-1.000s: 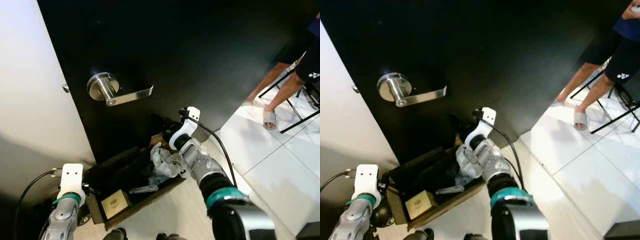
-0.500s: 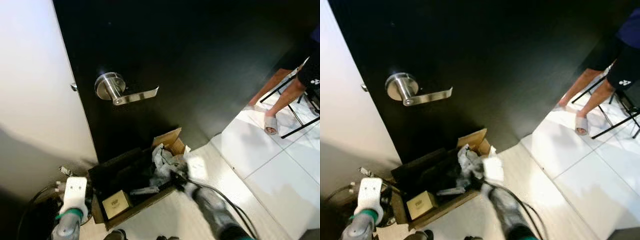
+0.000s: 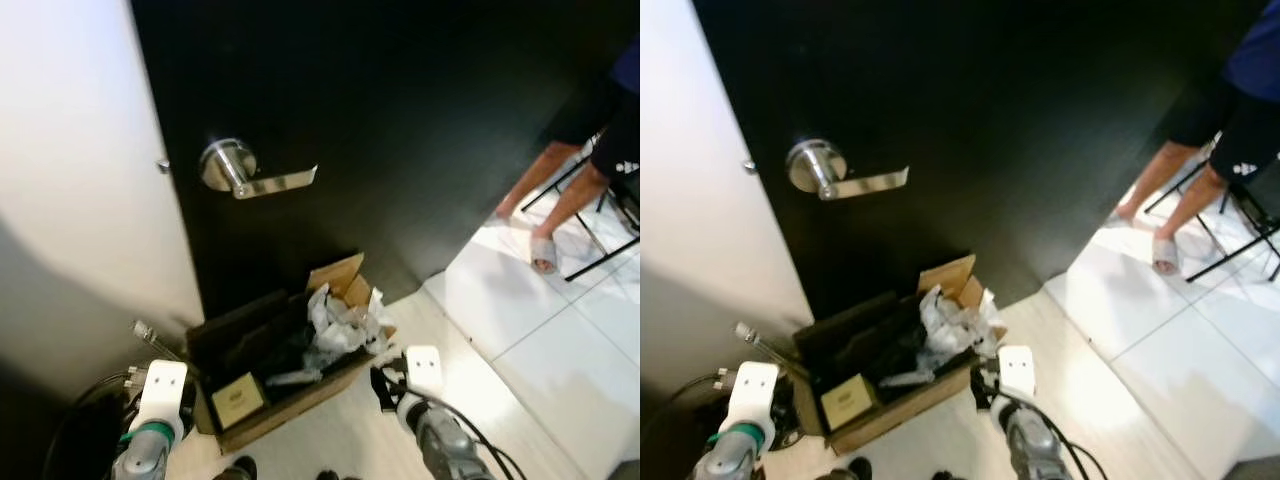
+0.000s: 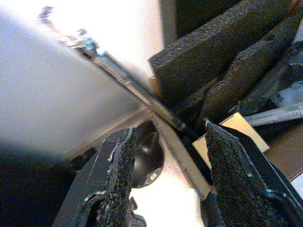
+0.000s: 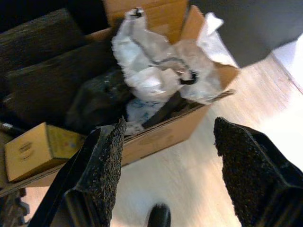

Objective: Clean up the room

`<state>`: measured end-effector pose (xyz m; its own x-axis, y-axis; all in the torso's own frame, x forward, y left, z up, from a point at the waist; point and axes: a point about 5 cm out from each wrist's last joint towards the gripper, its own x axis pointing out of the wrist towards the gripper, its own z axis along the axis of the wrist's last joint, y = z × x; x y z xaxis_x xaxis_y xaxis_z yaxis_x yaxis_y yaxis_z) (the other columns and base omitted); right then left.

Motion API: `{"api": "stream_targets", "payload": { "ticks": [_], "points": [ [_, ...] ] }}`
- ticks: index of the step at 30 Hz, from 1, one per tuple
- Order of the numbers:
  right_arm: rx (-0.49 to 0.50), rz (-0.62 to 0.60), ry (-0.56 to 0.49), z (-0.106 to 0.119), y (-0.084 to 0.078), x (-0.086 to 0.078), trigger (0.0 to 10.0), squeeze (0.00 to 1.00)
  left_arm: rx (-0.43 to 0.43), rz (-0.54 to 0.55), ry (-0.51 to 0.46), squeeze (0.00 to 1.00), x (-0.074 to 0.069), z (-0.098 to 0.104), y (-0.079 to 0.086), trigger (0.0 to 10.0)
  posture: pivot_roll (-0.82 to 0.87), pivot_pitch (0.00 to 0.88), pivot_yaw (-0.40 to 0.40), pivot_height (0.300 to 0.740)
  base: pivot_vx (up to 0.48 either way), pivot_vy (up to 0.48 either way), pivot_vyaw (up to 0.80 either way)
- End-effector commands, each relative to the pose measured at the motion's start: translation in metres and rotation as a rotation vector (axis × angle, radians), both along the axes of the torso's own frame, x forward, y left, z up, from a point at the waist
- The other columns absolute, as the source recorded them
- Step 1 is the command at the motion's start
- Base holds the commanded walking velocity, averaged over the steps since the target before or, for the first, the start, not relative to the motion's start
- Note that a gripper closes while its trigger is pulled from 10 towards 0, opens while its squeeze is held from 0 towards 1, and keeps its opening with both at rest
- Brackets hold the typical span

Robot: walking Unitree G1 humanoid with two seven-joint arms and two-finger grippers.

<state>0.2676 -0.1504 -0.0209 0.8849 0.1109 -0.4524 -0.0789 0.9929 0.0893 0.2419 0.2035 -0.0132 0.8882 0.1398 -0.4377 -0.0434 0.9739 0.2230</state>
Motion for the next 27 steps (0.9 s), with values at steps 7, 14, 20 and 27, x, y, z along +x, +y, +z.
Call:
{"api": "stream_targets", "payload": {
  "ticks": [7, 14, 20, 27],
  "points": [
    [-0.007, -0.022, 0.036, -0.0069, -0.003, -0.0063, 10.0, 0.0, 0.002, -0.012, 0.041, 0.0, -0.0079, -0.009, 0.0005, 10.0, 0.15, 0.019, -0.027, 0.74, -0.442, 0.0, 0.0],
    [-0.012, -0.024, 0.038, -0.0071, -0.0039, -0.0064, 10.0, 0.0, 0.002, -0.013, 0.039, 0.0, -0.0076, -0.0096, -0.0004, 10.0, 0.15, 0.019, -0.03, 0.74, -0.447, 0.0, 0.0],
    [-0.017, -0.023, 0.041, -0.0076, -0.0047, -0.0067, 10.0, 0.0, -0.001, -0.014, 0.037, 0.0, -0.0071, -0.0105, -0.0022, 10.0, 0.15, 0.021, -0.032, 0.74, -0.424, 0.0, 0.0],
    [-0.01, -0.029, 0.047, -0.0081, -0.0051, -0.007, 10.0, 0.0, -0.032, -0.012, 0.073, 0.0, -0.0089, -0.0148, -0.0041, 10.0, 0.14, 0.021, -0.034, 0.74, 0.0, 0.0, -0.8]
  ]
}}
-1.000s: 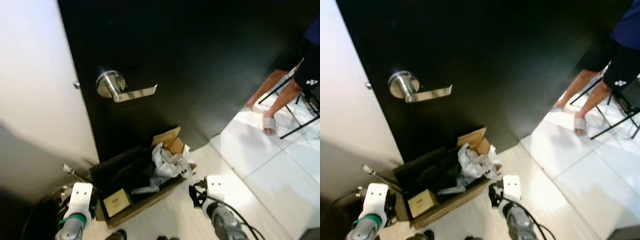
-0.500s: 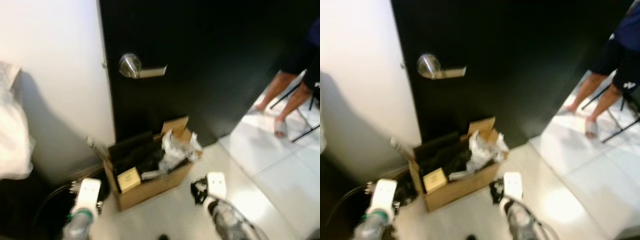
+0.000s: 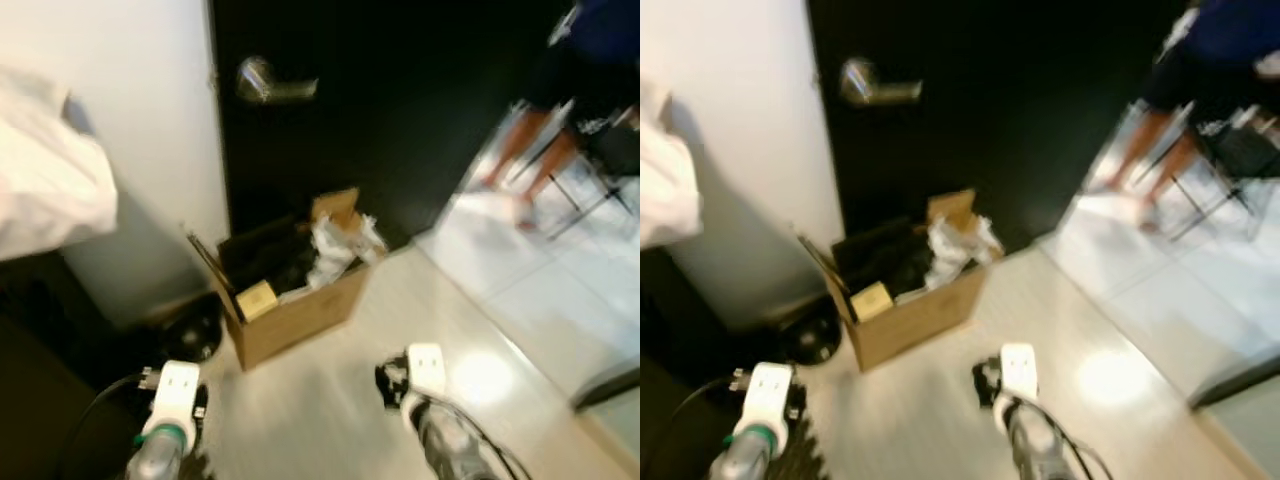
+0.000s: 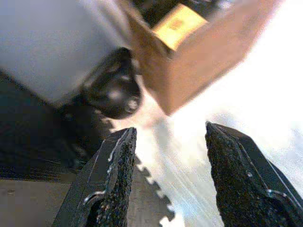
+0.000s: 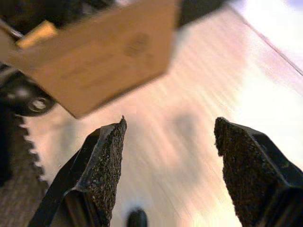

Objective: Clean up the room

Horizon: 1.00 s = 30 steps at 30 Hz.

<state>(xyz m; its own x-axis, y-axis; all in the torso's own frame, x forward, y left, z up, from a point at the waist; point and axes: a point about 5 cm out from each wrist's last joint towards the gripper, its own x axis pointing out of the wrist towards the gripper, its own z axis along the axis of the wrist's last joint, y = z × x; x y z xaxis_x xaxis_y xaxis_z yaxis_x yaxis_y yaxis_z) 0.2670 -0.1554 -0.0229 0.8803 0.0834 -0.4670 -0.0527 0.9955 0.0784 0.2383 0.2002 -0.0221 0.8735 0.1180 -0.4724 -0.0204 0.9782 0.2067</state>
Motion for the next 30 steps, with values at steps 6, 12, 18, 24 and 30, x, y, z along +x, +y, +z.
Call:
{"api": "stream_targets", "payload": {
  "ticks": [6, 12, 18, 24, 30],
  "points": [
    [0.02, 0.01, -0.014, 0.003, 0.006, 0.004, 10.0, 0.0, -0.042, -0.013, 0.035, 0.0, -0.004, -0.006, -0.007, 10.0, 0.14, 0.018, -0.034, 0.74, 0.0, 0.0, -0.8],
    [0.065, 0.032, -0.089, 0.019, 0.021, 0.02, 10.0, 0.0, -0.084, -0.002, 0.017, 0.0, 0.003, 0.0, -0.009, 10.0, 0.14, 0.012, -0.03, 0.74, 0.0, 0.0, -0.8],
    [0.112, 0.066, -0.142, 0.03, 0.035, 0.027, 10.0, 0.0, -0.111, 0.025, -0.024, 0.0, 0.013, 0.011, -0.006, 10.0, 0.15, 0.013, -0.03, 0.74, 0.0, 0.0, -0.8],
    [0.145, 0.077, -0.164, 0.034, 0.042, 0.03, 10.0, 0.0, -0.107, 0.029, -0.04, 0.0, 0.015, 0.013, -0.007, 10.0, 0.15, 0.013, -0.03, 0.74, 0.0, 0.0, -0.8],
    [0.162, 0.065, -0.16, 0.034, 0.041, 0.029, 10.0, 0.0, -0.084, 0.029, -0.025, 0.0, 0.012, 0.01, -0.006, 10.0, 0.15, 0.019, -0.031, 0.74, 0.0, 0.0, -0.8]
  ]
}}
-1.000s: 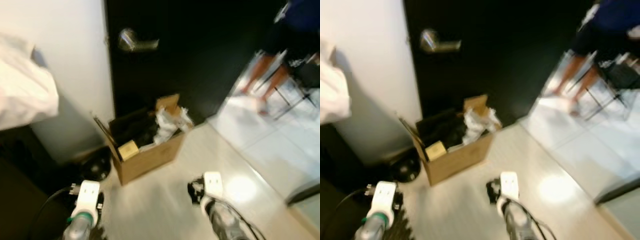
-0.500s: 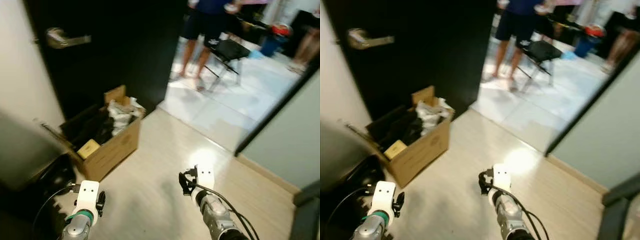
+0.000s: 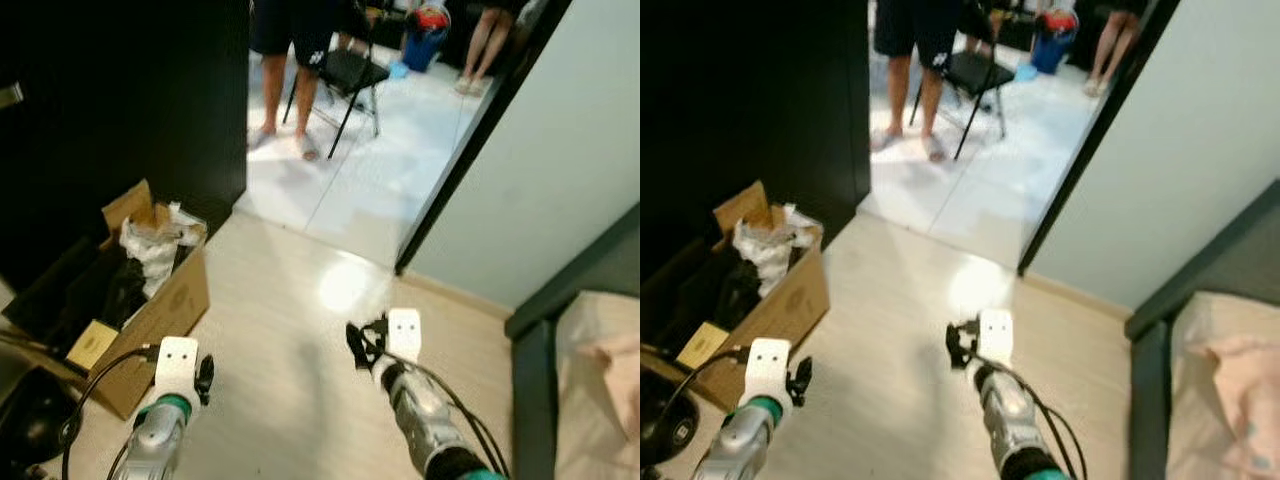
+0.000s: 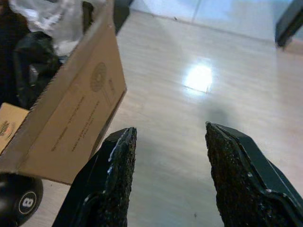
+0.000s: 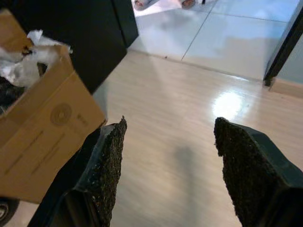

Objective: Clean up the room

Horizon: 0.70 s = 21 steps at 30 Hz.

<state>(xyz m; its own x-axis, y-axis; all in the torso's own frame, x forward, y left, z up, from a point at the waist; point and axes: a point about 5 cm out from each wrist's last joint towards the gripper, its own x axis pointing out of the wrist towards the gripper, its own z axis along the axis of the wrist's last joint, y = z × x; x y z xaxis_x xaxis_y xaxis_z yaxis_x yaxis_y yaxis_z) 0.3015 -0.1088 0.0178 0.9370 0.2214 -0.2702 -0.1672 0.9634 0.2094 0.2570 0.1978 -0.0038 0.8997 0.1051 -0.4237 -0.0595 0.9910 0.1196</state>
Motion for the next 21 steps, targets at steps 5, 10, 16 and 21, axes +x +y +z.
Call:
{"api": "stream_targets", "payload": {
  "ticks": [5, 10, 16, 21],
  "points": [
    [0.003, -0.024, 0.043, -0.011, -0.009, -0.009, 10.0, 0.0, 0.014, 0.004, 0.053, 0.0, -0.009, -0.009, -0.002, 10.0, 0.14, 0.019, -0.03, 0.74, 0.0, 0.0, -0.8],
    [-0.057, -0.015, 0.071, -0.019, -0.015, -0.016, 10.0, 0.0, 0.042, -0.009, 0.072, 0.0, -0.014, -0.014, -0.001, 10.0, 0.14, 0.015, -0.027, 0.74, 0.0, 0.0, -0.8],
    [-0.109, -0.09, 0.174, -0.043, -0.038, -0.041, 10.0, 0.0, 0.155, -0.119, 0.14, 0.0, -0.028, -0.028, 0.001, 10.0, 0.1, 0.0, 0.022, 0.74, 0.0, 0.0, -0.8],
    [-0.148, -0.114, 0.228, -0.057, -0.045, -0.058, 10.0, 0.0, 0.197, -0.151, 0.186, 0.0, -0.034, -0.034, 0.009, 10.0, 0.09, 0.0, 0.04, 0.74, 0.0, 0.0, -0.8]
  ]
}}
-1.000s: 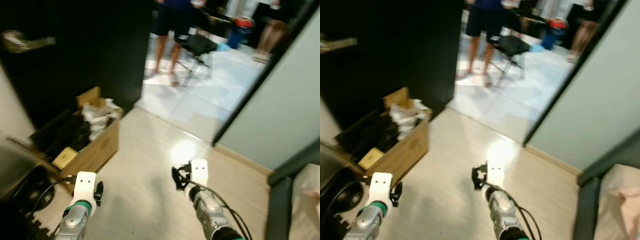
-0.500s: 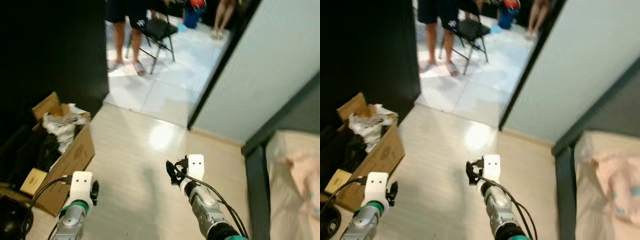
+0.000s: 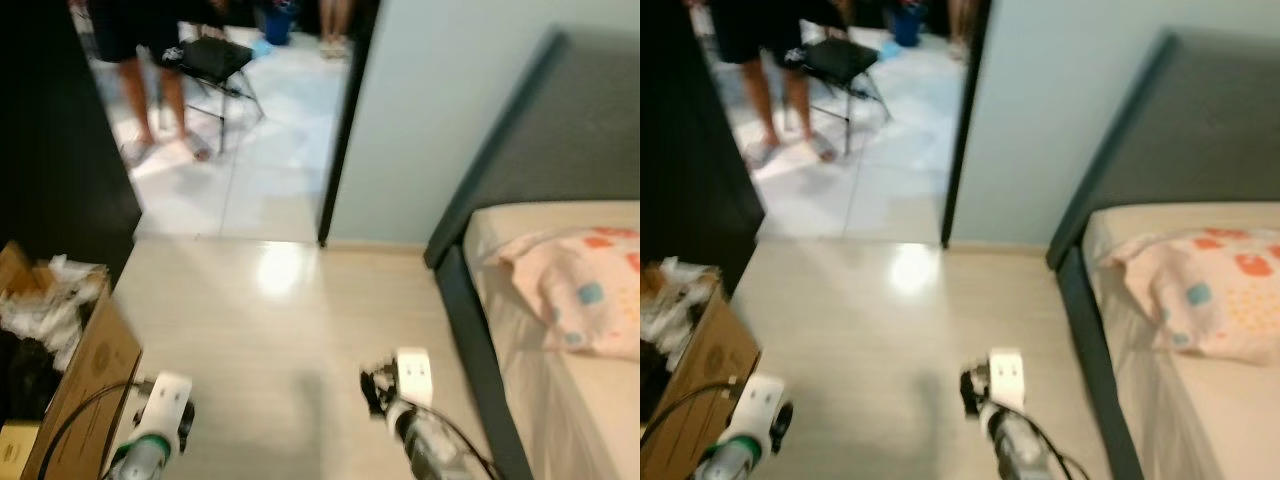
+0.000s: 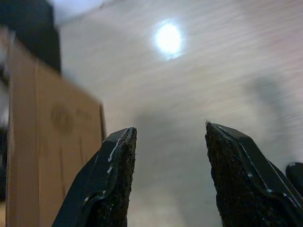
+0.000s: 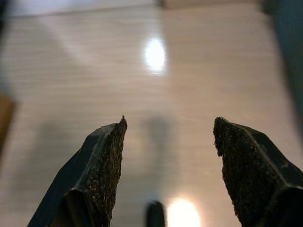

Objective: Clean up the room

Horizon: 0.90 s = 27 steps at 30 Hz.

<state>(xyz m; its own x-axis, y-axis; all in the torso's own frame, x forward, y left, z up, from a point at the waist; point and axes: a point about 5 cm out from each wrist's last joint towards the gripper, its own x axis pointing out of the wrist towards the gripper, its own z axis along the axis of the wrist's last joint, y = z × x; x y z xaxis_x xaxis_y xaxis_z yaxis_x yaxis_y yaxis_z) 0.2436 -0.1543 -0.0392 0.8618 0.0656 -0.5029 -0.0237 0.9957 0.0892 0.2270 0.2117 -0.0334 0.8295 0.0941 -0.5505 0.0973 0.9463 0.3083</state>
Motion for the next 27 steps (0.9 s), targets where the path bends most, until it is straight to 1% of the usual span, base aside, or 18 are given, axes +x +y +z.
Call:
{"api": "stream_targets", "payload": {
  "ticks": [1, 2, 3, 6, 7, 11, 13, 15, 18, 27],
  "points": [
    [-0.018, 0.005, 0.014, -0.005, 0.002, -0.008, 10.0, 0.0, 0.026, -0.047, 0.042, 0.0, -0.006, -0.007, -0.001, 10.0, 0.07, 0.0, 0.062, 0.74, 0.0, 0.0, -0.8],
    [-0.018, 0.005, 0.014, -0.005, 0.002, -0.008, 10.0, 0.0, 0.026, -0.047, 0.042, 0.0, -0.006, -0.007, -0.001, 10.0, 0.07, 0.0, 0.062, 0.74, 0.0, 0.0, -0.8],
    [-0.018, -0.006, 0.033, -0.01, 0.003, -0.014, 10.0, 0.0, 0.04, -0.066, 0.054, 0.0, -0.007, -0.008, 0.001, 10.0, 0.06, 0.0, 0.08, 0.74, 0.0, 0.0, -0.8],
    [-0.015, -0.02, 0.038, -0.011, 0.002, -0.015, 10.0, 0.0, 0.043, -0.072, 0.057, 0.0, -0.006, -0.008, 0.001, 10.0, 0.06, 0.0, 0.08, 0.74, 0.0, 0.0, -0.8],
    [-0.009, -0.051, 0.039, -0.01, -0.001, -0.014, 10.0, 0.0, 0.047, -0.088, 0.059, 0.0, -0.005, -0.008, 0.0, 10.0, 0.05, 0.0, 0.09, 0.74, 0.0, 0.0, -0.8],
    [-0.007, -0.071, 0.034, -0.008, -0.004, -0.011, 10.0, 0.0, 0.054, -0.103, 0.057, 0.0, -0.001, -0.007, -0.001, 10.0, 0.05, 0.0, 0.091, 0.74, 0.0, 0.0, -0.8],
    [-0.01, -0.062, 0.026, -0.006, -0.003, -0.008, 10.0, 0.0, 0.046, -0.096, 0.049, 0.0, 0.001, -0.006, -0.003, 10.0, 0.05, 0.0, 0.084, 0.74, 0.0, 0.0, -0.8],
    [-0.01, -0.062, 0.026, -0.006, -0.003, -0.008, 10.0, 0.0, 0.046, -0.096, 0.049, 0.0, 0.001, -0.006, -0.003, 10.0, 0.05, 0.0, 0.084, 0.74, 0.0, 0.0, -0.8],
    [-0.009, -0.045, 0.013, -0.003, -0.001, -0.003, 10.0, 0.0, 0.017, -0.064, 0.03, 0.0, 0.004, -0.005, -0.006, 10.0, 0.07, 0.0, 0.069, 0.74, 0.0, 0.0, -0.8],
    [0.0, -0.009, -0.007, 0.002, 0.005, 0.004, 10.0, 0.0, -0.005, -0.021, 0.015, 0.0, 0.001, -0.007, -0.006, 10.0, 0.09, 0.0, 0.043, 0.74, 0.0, 0.0, -0.8]
  ]
}}
